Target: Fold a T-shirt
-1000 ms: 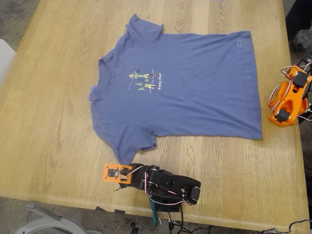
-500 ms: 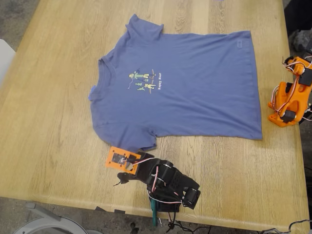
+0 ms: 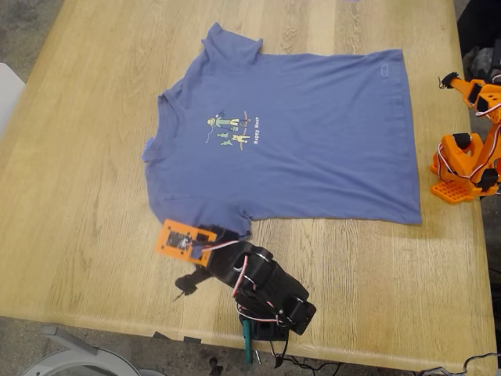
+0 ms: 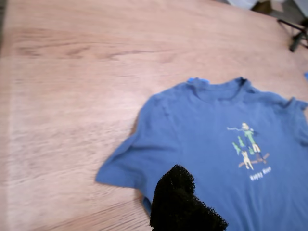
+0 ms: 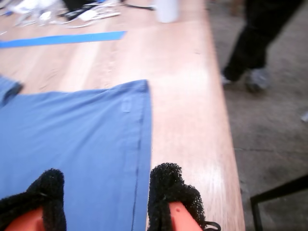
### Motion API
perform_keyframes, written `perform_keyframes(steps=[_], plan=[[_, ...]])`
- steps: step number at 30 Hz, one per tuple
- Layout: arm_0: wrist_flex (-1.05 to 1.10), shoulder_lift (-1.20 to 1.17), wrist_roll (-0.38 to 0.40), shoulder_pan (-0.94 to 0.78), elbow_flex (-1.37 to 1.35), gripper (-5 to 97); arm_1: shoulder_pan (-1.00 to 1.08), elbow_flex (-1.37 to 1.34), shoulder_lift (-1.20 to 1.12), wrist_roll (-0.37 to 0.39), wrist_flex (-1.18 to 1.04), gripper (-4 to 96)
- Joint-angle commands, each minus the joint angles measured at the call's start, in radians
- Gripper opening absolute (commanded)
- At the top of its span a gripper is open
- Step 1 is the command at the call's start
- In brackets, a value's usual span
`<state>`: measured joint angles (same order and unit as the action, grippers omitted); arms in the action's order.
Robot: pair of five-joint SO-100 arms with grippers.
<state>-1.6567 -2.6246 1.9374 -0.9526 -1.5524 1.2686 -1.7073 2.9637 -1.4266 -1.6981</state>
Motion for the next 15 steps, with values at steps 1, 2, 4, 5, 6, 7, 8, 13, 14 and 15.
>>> perform_keyframes(steps=[1,2,4,5,6,7,8,13,14,15], plan=[[0.057,0.094,0.011,0.094,0.112,56,-0.071,0.052,-0.048,-0.015,-0.002,29.3],[0.060,0.127,0.008,0.120,0.144,56,-0.100,0.060,-0.064,-0.020,-0.002,29.3],[0.028,0.218,0.002,0.160,0.245,56,-0.158,0.091,-0.110,-0.023,-0.003,28.9],[-0.012,0.278,-0.003,0.176,0.322,56,-0.183,0.110,-0.137,-0.023,-0.003,28.6],[-0.043,0.336,-0.003,0.198,0.400,56,-0.207,0.130,-0.164,-0.023,-0.003,28.4],[-0.060,0.394,-0.003,0.215,0.474,56,-0.232,0.150,-0.187,-0.025,-0.003,28.1],[-0.083,0.448,-0.006,0.235,0.541,56,-0.255,0.166,-0.210,-0.028,-0.005,27.8],[-0.118,0.588,-0.026,0.313,0.617,56,-0.387,0.155,-0.265,-0.035,-0.005,26.6],[-0.121,0.603,-0.026,0.327,0.604,56,-0.419,0.141,-0.272,-0.037,-0.005,26.4],[-0.121,0.623,-0.026,0.339,0.598,56,-0.453,0.127,-0.279,-0.035,-0.005,26.2]])
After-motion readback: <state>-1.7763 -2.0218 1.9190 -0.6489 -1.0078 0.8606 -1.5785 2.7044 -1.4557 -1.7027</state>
